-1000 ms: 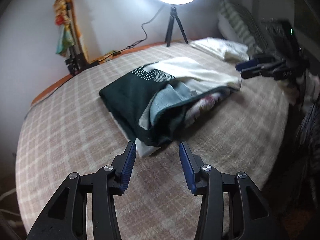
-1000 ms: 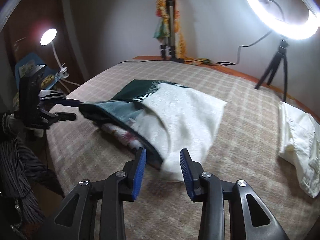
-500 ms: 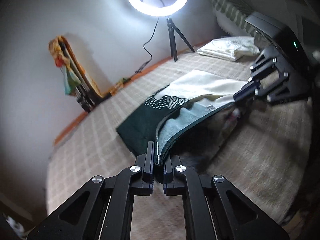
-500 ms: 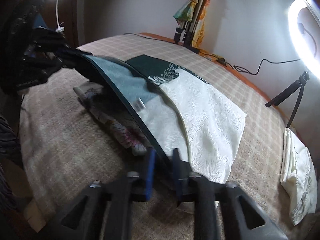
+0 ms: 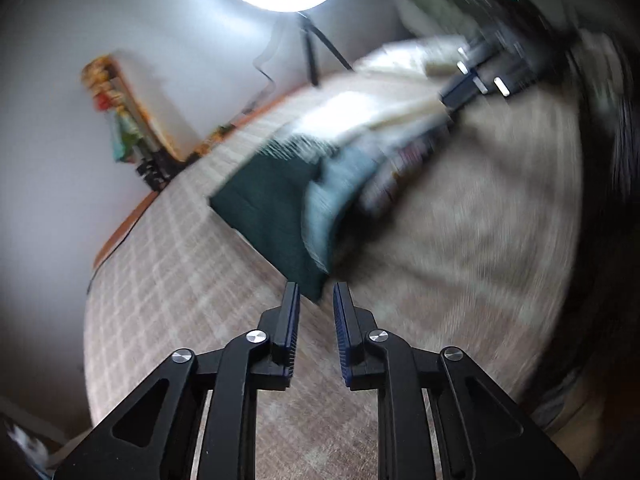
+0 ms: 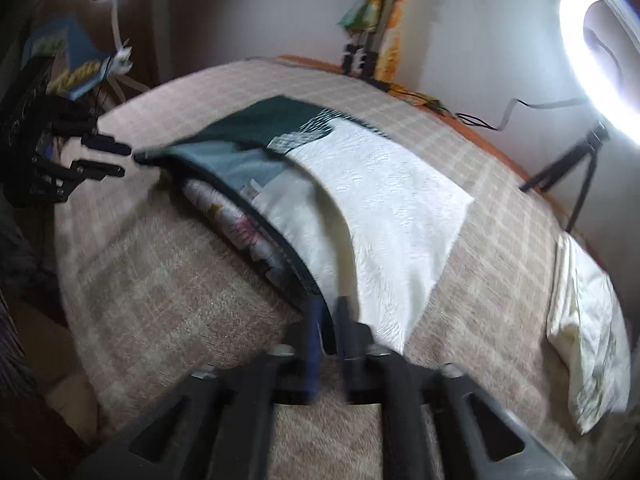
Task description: Fold small clothes
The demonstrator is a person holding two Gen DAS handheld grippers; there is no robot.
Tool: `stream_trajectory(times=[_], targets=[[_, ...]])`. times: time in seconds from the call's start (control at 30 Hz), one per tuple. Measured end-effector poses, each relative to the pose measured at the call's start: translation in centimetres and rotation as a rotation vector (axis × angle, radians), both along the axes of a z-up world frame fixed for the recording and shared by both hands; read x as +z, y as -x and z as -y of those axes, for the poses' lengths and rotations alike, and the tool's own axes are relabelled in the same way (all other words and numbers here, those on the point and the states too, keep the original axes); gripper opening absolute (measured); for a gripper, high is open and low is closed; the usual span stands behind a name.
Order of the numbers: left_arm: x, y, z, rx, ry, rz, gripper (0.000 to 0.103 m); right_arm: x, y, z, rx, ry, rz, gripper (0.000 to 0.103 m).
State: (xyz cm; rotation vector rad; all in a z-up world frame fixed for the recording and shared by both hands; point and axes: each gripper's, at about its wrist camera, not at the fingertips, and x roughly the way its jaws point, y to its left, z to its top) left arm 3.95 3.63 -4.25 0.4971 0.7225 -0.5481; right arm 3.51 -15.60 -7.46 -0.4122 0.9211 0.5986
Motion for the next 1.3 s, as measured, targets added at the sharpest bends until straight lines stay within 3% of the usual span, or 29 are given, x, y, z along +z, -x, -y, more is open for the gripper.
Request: stream_trajectory(times=[0.07, 0.17, 0.23, 0.33, 0.43, 0.5, 0.57, 0.6, 0.67, 0.9, 0.97, 1.07, 1.13, 1.2, 1.3], targets=[[1.4, -1.3, -1.2, 0.061, 0.093, -0.006, 0.026, 1.1, -0.4, 1.9, -0.082, -0.1, -0.007, 0.04], [1.6, -3.1, -1.5, 0.101, 0.166, -0.048, 0.027, 1.4, -1.8, 4.9, -0.222, -0.254, -0.088, 0.045], [1.3, -4.1, -0.6, 0.093, 0.17, -0.063, 0.027, 1.1, -2.3, 6.5, -0.298, -0.334, -0.138, 0.048], [0.8, -4.6, 0.8, 0.067, 0.173, -0.082, 0.027, 0.4, -2.7, 7.6, -0.368, -0.364, -0.179, 0.05], [-0.6, -5.2, 2.2, 0.038, 0.14, -0.129, 0.027, -1.8, -3.7, 8.5, -0.45, -0.423, -0.316, 0.051], [-1.4, -5.4, 2.6, 0.025, 0.129, -0.16, 0.027, -3.0, -4.1, 8.7, -0.46, -0.485, -0.401, 0.029], [-2.3, -5.4, 3.1, 0.008, 0.109, -0.195, 0.027, -3.5, -4.1, 8.6, -0.459, -0.519, -0.44, 0.016], [-3.0, -5.2, 3.3, 0.0, 0.091, -0.216, 0.027, -3.3, -3.9, 8.3, -0.455, -0.503, -0.429, 0.008], [-3.7, -4.8, 3.3, -0.008, 0.075, -0.234, 0.028, -2.8, -3.8, 8.0, -0.44, -0.43, -0.388, 0.004], [-2.4, -3.8, 0.9, 0.055, 0.136, -0.247, 0.032, -2.4, -3.0, 8.1, -0.413, -0.291, -0.338, 0.003], [-1.8, -3.6, 0.2, 0.082, 0.151, -0.237, 0.034, -2.0, -3.1, 7.9, -0.397, -0.262, -0.319, 0.008], [-0.6, -3.7, -0.7, 0.131, 0.199, -0.233, 0.037, -0.4, -3.3, 7.6, -0.385, -0.228, -0.247, 0.026], [0.0, -4.3, -1.0, 0.191, 0.236, -0.244, 0.038, 1.0, -3.6, 6.9, -0.372, -0.225, -0.188, 0.027], [0.4, -4.9, -1.3, 0.252, 0.299, -0.275, 0.046, 2.4, -4.2, 5.8, -0.339, -0.261, -0.14, 0.027], [0.6, -5.8, -1.6, 0.335, 0.407, -0.341, 0.046, 4.3, -5.9, 2.5, -0.277, -0.29, -0.057, 0.026]])
